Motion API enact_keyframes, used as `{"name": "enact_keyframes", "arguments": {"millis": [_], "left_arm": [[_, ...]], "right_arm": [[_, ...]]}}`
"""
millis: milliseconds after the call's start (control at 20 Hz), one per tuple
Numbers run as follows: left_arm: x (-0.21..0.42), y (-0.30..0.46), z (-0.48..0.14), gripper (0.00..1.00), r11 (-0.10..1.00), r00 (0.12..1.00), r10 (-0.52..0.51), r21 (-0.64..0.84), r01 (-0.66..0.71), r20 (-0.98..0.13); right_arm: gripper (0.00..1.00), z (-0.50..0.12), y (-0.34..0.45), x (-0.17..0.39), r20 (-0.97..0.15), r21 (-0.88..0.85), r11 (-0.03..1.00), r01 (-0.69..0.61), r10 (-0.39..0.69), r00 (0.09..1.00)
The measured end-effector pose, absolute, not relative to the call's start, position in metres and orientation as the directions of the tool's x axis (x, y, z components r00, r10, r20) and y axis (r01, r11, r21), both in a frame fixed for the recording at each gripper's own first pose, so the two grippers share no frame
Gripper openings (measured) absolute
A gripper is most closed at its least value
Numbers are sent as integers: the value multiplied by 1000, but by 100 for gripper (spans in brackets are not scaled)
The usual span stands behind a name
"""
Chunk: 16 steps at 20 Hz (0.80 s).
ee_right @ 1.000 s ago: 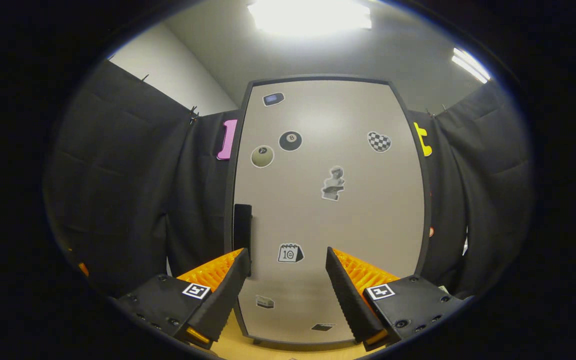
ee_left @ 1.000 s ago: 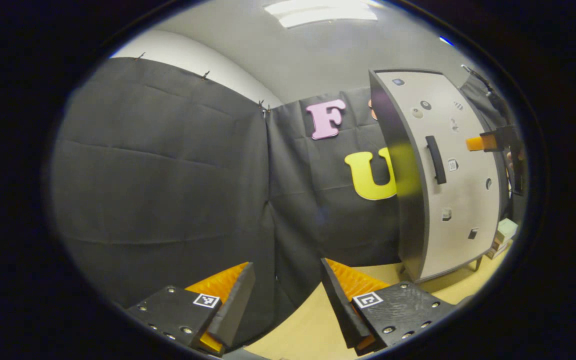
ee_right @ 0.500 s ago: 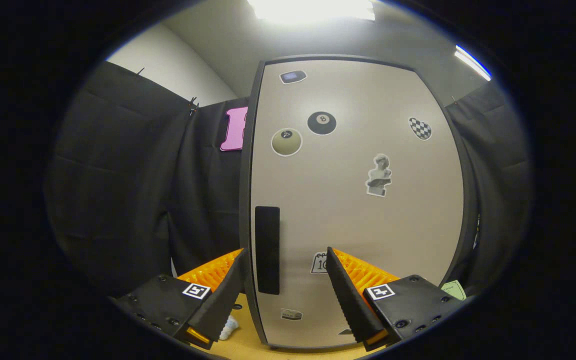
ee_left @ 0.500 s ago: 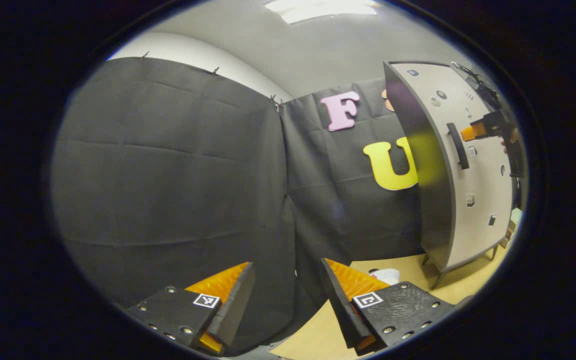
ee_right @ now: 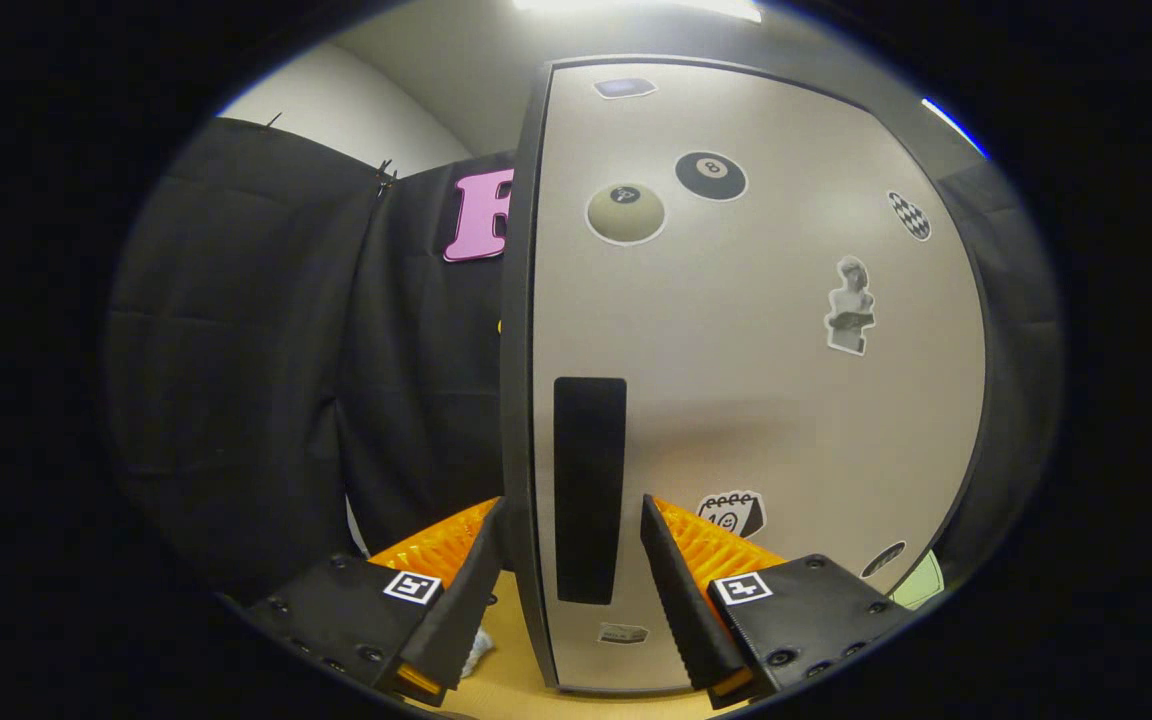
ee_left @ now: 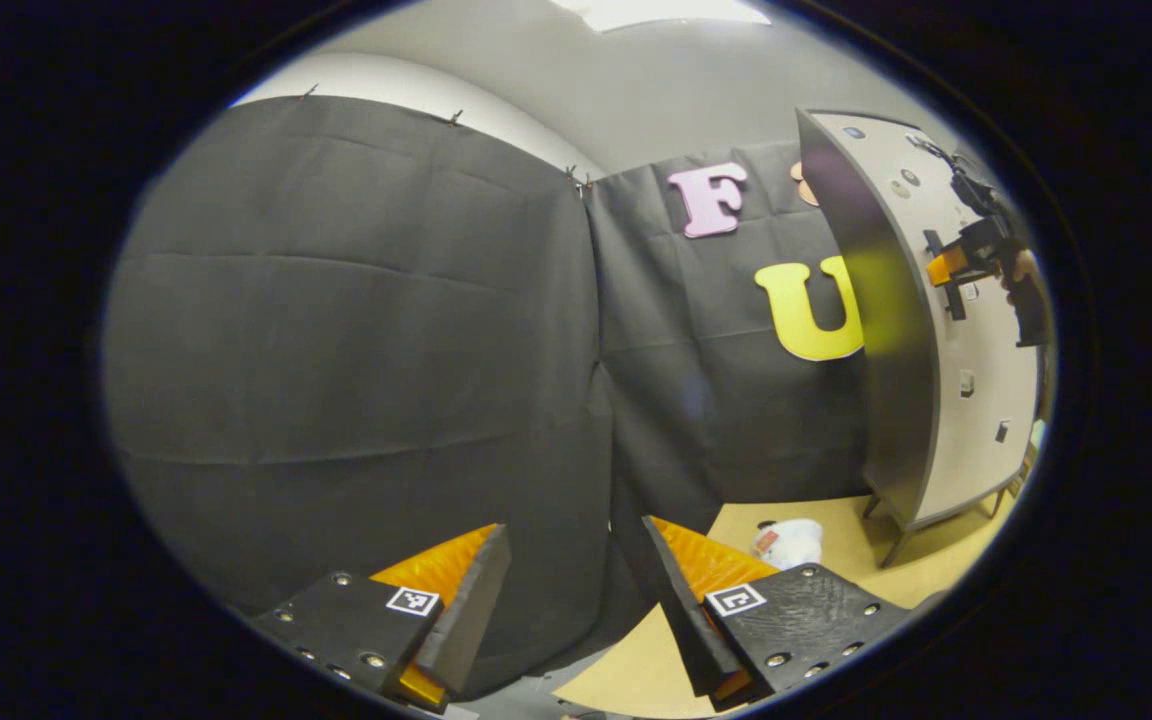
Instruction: Open the cabinet door with the right hand, grasp the bottle in the cabinet with the left hand and place it on the coaster, then close the cabinet door with the right hand.
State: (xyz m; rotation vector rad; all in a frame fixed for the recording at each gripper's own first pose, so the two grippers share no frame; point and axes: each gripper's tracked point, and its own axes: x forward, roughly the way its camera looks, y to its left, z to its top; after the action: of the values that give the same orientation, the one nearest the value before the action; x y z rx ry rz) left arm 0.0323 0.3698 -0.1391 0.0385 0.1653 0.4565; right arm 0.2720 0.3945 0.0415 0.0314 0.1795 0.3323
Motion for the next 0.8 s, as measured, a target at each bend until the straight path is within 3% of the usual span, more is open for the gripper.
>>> {"name": "enact_keyframes", "arguments": {"millis": [200, 300, 400, 500, 600, 800], "left_arm": [[31, 372, -142, 80, 895, 881, 446, 84, -439, -159], [30, 372, -143, 80, 895, 880, 446, 83, -439, -164], [28, 372, -143, 80, 894, 878, 448, 82, -441, -170], [26, 372, -142, 80, 895, 878, 447, 84, -439, -173], [26, 373, -141, 80, 895, 878, 447, 91, -438, -170], [28, 371, -140, 80, 905, 891, 425, 87, -416, -161]], "right_arm": [[83, 35, 396, 278, -189, 55, 959, -279, 284, 940], [38, 36, 393, 289, -179, 60, 970, -235, 242, 954], [38, 37, 391, 285, -181, 65, 971, -229, 237, 955], [21, 38, 393, 286, -185, 76, 969, -234, 244, 952], [12, 39, 391, 281, -199, 98, 962, -254, 269, 942], [12, 37, 389, 277, -216, 96, 946, -311, 325, 921]]}}
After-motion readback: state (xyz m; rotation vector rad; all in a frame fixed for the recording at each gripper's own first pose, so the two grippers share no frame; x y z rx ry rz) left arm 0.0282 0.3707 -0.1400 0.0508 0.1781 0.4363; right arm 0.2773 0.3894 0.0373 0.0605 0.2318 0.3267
